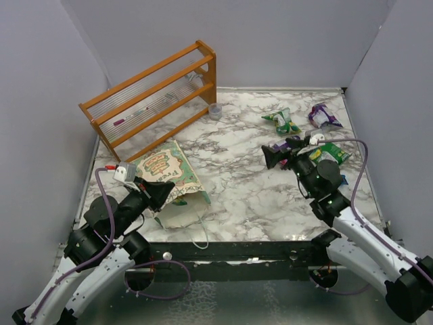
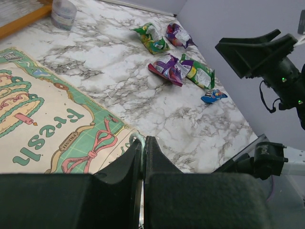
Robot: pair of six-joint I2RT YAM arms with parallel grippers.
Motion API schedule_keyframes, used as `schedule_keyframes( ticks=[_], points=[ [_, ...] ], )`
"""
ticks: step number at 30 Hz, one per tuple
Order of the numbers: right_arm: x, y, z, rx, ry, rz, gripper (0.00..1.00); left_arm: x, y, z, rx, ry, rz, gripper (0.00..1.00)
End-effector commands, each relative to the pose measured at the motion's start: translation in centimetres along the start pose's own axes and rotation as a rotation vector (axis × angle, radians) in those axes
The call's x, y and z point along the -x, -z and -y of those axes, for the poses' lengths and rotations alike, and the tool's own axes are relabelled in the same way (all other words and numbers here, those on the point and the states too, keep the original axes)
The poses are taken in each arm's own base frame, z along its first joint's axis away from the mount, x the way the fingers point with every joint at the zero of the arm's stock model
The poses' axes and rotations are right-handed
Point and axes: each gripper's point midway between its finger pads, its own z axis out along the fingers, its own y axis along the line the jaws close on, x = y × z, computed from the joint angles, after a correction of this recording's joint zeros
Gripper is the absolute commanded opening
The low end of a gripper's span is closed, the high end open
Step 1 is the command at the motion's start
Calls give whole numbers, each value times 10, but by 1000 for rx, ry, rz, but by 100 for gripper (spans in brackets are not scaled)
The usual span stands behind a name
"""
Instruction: Take the snacks out of the paper bag
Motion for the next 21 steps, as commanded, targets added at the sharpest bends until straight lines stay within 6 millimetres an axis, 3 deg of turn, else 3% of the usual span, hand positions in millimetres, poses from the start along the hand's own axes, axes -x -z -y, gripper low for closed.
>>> schedule_keyframes(
  ticks=[1,6,12,21],
  points=[
    [-31,36,-66,382,-147,-89,99,6,-1,2,0,-6,14,0],
    [-45,62,-93,563,-233,-121,99,4,-2,2,0,-6,6,0],
    [-56,78,-125,695,-233,-168,99,3,-4,1,6,-7,-2,0],
    [-88,105,-214,760,-29,-237,99,3,-4,-1,20,-4,1,0]
  ],
)
